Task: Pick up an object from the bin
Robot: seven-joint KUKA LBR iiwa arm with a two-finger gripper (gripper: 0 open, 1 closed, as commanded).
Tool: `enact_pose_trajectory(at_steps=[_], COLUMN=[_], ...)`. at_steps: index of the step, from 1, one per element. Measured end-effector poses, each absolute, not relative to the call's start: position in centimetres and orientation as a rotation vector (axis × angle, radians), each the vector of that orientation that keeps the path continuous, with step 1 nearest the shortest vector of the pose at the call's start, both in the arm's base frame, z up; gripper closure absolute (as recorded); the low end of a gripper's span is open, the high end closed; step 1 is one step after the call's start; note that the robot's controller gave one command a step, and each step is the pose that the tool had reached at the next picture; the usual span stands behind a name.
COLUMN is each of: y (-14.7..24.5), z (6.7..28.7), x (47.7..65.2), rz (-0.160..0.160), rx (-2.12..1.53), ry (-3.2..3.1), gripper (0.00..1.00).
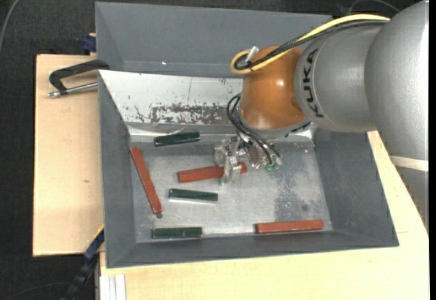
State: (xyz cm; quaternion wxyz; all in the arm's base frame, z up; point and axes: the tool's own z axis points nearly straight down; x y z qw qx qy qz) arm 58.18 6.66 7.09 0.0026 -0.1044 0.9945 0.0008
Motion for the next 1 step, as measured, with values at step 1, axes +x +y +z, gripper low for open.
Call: enact_pose_trajectory(at_steps=[1], y=[3.97], z=[19.91], x=[56.15], rz=[0.0], rx=[-0.693], ry=[3.055], gripper=[1.0])
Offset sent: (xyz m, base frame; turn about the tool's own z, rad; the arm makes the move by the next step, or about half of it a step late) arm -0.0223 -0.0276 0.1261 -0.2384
